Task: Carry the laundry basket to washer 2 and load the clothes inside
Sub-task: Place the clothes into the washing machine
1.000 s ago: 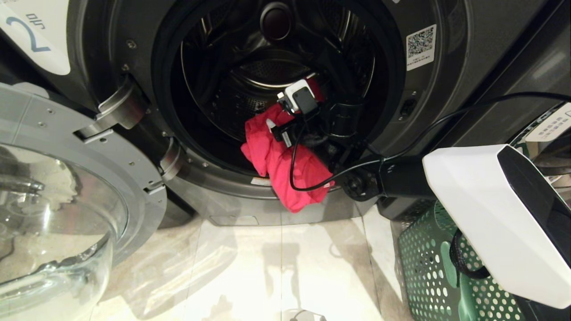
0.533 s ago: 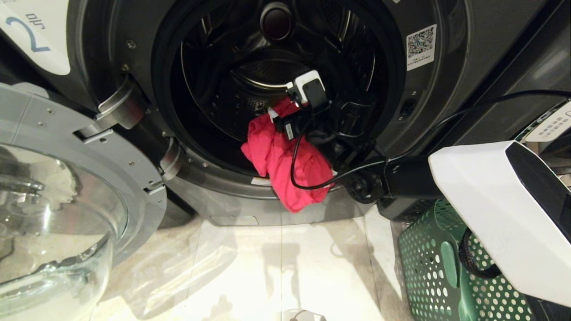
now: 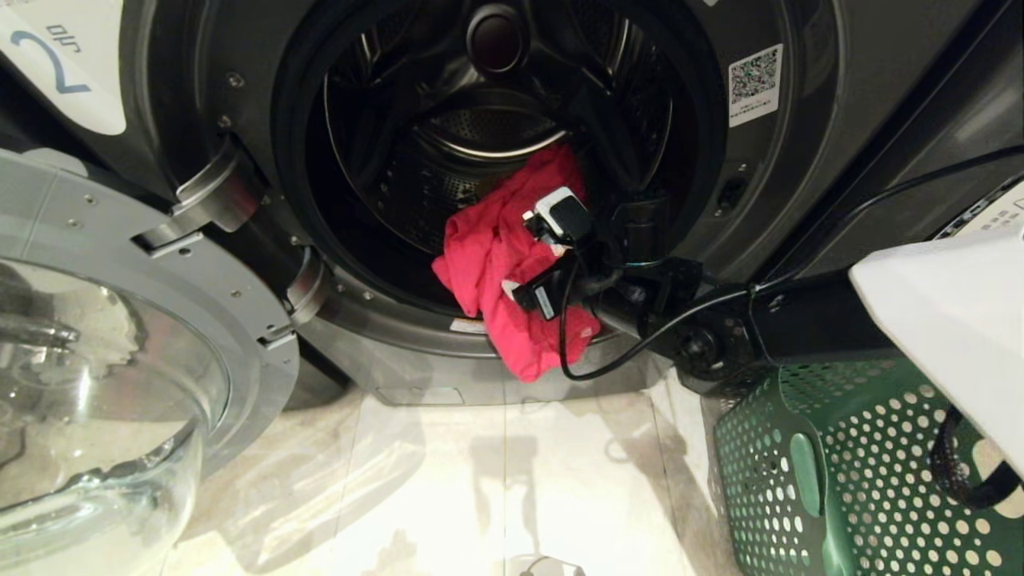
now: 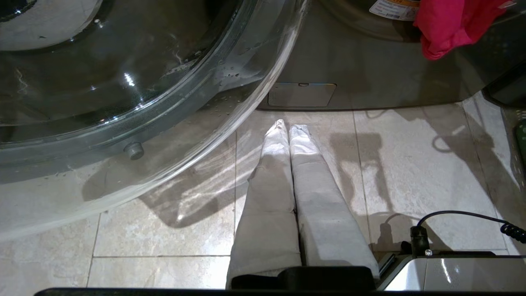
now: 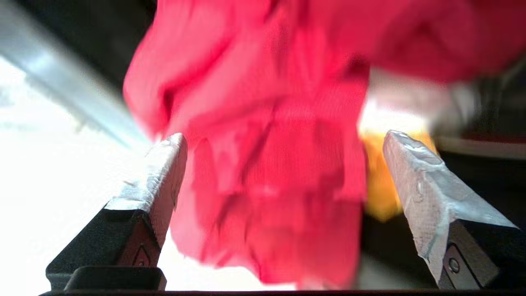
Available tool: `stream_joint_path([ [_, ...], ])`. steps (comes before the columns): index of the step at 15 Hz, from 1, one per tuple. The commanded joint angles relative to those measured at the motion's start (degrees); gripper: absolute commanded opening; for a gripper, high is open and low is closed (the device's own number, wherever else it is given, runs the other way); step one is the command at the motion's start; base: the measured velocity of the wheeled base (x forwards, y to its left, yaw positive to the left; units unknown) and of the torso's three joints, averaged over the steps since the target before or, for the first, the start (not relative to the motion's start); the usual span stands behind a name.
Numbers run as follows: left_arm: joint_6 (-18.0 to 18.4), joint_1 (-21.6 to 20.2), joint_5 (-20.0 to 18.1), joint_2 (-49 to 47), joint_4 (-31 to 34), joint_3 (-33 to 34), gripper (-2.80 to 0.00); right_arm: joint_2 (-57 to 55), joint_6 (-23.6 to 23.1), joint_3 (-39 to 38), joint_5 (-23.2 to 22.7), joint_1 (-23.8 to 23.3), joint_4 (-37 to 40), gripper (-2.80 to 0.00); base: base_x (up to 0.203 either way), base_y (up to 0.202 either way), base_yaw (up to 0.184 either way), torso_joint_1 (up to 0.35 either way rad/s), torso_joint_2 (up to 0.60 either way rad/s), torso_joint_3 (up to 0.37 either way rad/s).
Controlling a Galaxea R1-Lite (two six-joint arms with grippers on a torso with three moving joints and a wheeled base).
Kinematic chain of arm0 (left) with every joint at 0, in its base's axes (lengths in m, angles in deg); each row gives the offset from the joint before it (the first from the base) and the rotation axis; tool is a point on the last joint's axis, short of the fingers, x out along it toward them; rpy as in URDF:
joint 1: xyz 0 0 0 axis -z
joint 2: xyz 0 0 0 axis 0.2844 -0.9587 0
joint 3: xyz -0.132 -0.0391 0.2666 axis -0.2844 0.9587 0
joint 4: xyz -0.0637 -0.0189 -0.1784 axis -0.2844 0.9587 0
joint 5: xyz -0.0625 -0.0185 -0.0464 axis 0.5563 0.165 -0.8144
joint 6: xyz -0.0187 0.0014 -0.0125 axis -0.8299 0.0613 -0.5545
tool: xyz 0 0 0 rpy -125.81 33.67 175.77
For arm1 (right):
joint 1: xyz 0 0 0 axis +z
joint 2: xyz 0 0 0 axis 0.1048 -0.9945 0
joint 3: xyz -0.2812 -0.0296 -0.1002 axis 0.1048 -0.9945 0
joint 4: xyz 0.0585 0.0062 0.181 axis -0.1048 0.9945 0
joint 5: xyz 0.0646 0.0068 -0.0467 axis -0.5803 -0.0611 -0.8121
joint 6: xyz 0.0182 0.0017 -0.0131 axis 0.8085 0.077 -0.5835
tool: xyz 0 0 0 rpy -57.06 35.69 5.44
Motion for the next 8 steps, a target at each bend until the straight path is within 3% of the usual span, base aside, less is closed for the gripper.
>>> stream_joint_path([
  [1,0.0,0.0,0.0,0.0,0.0,0.0,-2.80,5.3,1.0,-3.4,0.1,0.0,3.6,0.00,0.000,0.000,0.000,0.000,0.00,0.000],
  [8,0.0,0.0,0.0,0.0,0.0,0.0,-2.80,7.8,7.0,-7.8,0.0,0.2,23.0,0.00,0.000,0.000,0.000,0.000,0.00,0.000],
])
